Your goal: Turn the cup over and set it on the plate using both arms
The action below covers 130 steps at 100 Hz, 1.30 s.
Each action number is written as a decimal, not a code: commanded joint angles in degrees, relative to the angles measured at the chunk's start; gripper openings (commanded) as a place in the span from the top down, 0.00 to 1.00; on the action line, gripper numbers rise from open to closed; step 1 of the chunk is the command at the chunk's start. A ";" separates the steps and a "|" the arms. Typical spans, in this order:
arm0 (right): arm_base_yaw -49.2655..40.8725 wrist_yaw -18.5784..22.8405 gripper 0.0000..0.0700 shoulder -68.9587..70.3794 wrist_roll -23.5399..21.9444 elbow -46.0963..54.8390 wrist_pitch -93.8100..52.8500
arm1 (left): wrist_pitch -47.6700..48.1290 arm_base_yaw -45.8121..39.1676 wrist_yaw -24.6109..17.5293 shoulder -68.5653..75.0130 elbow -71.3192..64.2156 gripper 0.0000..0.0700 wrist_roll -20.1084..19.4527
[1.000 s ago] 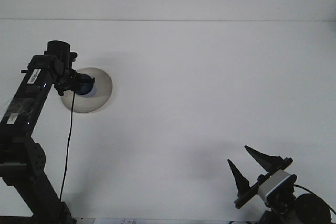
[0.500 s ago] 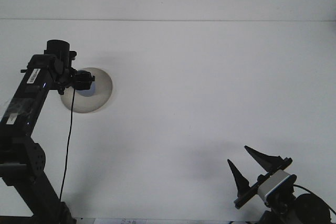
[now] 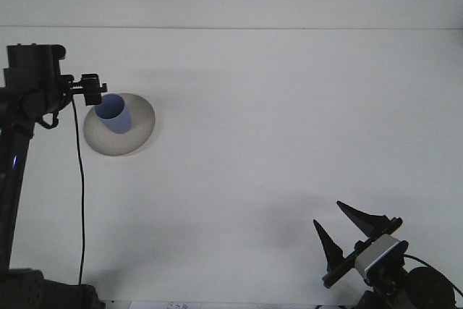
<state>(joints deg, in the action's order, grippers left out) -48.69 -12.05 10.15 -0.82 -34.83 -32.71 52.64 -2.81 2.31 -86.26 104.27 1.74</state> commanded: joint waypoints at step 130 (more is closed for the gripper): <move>-0.48 0.00 0.99 0.02 0.22 -0.09 1.11 | -15.89 16.81 -8.76 67.67 -61.24 0.98 12.85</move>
<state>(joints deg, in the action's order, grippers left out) -48.69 -12.05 10.15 -0.78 -34.76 -32.27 37.47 13.78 -6.20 -18.50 42.35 14.55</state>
